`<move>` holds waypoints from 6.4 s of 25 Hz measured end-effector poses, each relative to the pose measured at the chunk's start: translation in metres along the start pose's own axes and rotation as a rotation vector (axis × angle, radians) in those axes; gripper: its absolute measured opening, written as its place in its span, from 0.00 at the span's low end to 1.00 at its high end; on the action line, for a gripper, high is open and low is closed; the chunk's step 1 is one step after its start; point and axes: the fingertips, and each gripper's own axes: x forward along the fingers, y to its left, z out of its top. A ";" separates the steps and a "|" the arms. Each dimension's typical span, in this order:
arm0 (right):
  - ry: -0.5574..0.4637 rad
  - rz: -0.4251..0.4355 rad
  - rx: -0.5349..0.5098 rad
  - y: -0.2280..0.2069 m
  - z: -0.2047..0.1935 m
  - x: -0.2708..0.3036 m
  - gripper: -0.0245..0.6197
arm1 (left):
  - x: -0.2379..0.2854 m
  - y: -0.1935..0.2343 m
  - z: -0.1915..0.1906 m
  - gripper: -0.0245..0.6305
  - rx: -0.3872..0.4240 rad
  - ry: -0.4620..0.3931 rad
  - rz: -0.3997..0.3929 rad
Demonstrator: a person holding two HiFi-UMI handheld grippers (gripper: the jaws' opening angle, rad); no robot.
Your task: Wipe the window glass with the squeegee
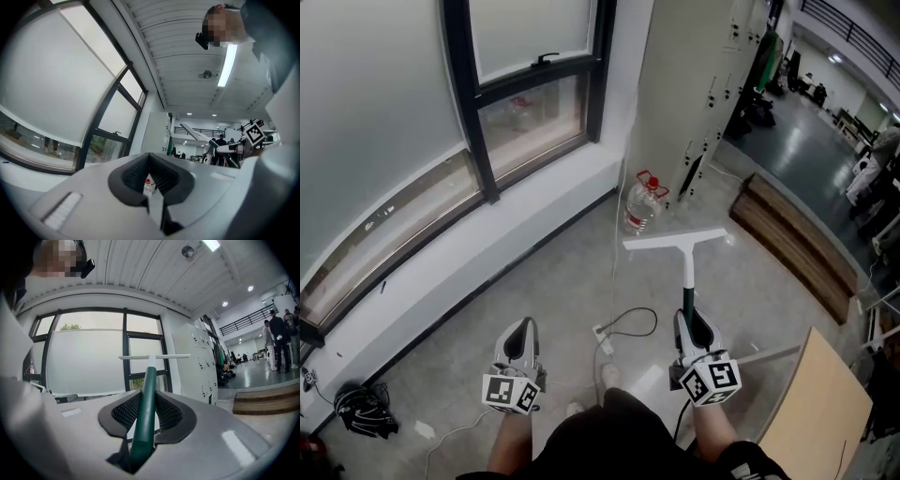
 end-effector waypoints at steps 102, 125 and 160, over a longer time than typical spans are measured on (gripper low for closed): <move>-0.099 0.721 -0.047 0.088 0.134 0.857 0.19 | 0.535 0.446 0.129 0.04 0.276 -0.136 0.467; -0.471 0.662 -0.045 0.218 0.338 0.990 0.19 | 0.603 0.495 0.174 0.04 0.279 -0.166 0.281; -0.677 0.591 -0.095 0.299 0.455 1.053 0.19 | 0.631 0.510 0.198 0.04 0.363 -0.199 0.400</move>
